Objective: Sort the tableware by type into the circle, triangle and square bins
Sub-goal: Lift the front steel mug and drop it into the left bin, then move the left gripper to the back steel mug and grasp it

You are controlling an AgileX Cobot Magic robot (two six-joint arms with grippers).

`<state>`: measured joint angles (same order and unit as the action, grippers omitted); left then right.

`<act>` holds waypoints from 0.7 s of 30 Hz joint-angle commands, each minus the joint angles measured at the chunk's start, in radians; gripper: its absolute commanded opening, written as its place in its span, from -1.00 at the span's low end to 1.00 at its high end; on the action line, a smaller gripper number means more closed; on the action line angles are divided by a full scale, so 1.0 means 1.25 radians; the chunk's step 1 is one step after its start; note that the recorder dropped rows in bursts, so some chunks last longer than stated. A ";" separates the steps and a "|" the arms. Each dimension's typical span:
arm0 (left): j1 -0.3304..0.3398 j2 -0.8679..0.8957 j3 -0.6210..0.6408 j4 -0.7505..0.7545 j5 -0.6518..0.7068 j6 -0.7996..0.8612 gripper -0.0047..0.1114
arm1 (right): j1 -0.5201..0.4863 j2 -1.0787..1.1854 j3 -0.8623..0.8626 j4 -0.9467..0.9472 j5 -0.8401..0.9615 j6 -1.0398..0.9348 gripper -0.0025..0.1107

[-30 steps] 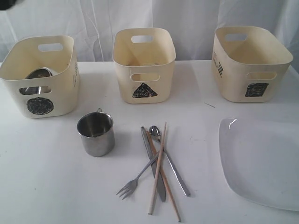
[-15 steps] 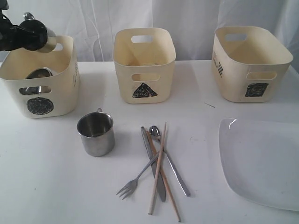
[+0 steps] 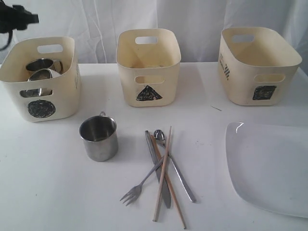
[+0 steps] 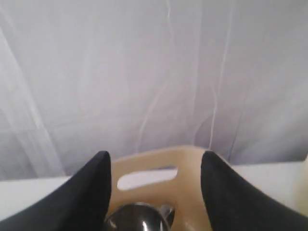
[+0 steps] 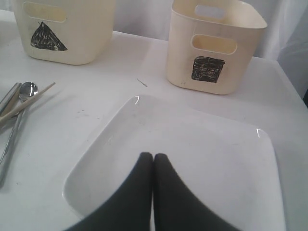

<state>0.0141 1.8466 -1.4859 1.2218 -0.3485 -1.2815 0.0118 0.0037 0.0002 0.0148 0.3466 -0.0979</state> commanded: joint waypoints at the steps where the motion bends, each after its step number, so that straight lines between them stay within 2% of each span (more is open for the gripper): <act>1: 0.001 -0.116 -0.003 0.273 -0.141 -0.267 0.09 | 0.006 -0.003 0.000 -0.006 -0.002 0.001 -0.96; 3: -0.005 -0.138 -0.003 0.418 -0.258 -0.437 0.06 | 0.006 -0.003 0.000 -0.006 -0.002 0.001 -0.96; 6: -0.005 -0.135 0.042 0.418 -0.466 -0.583 0.04 | 0.006 -0.003 0.000 -0.006 -0.002 0.001 -0.96; 7: -0.009 -0.131 0.059 0.418 -0.502 -0.613 0.04 | 0.006 -0.003 0.000 -0.006 -0.002 0.001 -0.96; 10: -0.023 -0.122 0.140 0.418 -0.535 -0.634 0.02 | 0.006 -0.003 0.000 -0.006 -0.002 0.001 -0.96; 13: -0.029 -0.114 0.217 0.418 -0.545 -0.634 -0.28 | 0.006 -0.003 0.000 -0.006 -0.002 0.001 -0.96; 16: -0.031 -0.123 0.318 0.418 -0.526 -0.609 -0.92 | 0.006 -0.003 0.000 -0.006 -0.002 0.001 -0.96; 17: -0.031 -0.129 0.342 0.418 -0.496 -0.607 -0.92 | 0.006 -0.003 0.000 -0.006 -0.002 0.001 -0.96; 19: -0.031 -0.150 0.406 0.418 -0.353 -0.602 -0.92 | 0.006 -0.003 0.000 -0.006 -0.002 0.001 -0.96; 20: -0.031 -0.172 0.436 0.418 -0.228 -0.583 -0.92 | 0.006 -0.003 0.000 -0.006 -0.002 0.001 -0.96; 21: -0.031 -0.189 0.450 0.418 -0.155 -0.566 -0.92 | 0.006 -0.003 0.000 -0.006 -0.002 0.001 -0.96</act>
<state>-0.0235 1.6633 -0.9714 1.7470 -0.7630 -2.0273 0.0118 0.0037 0.0002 0.0148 0.3466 -0.0979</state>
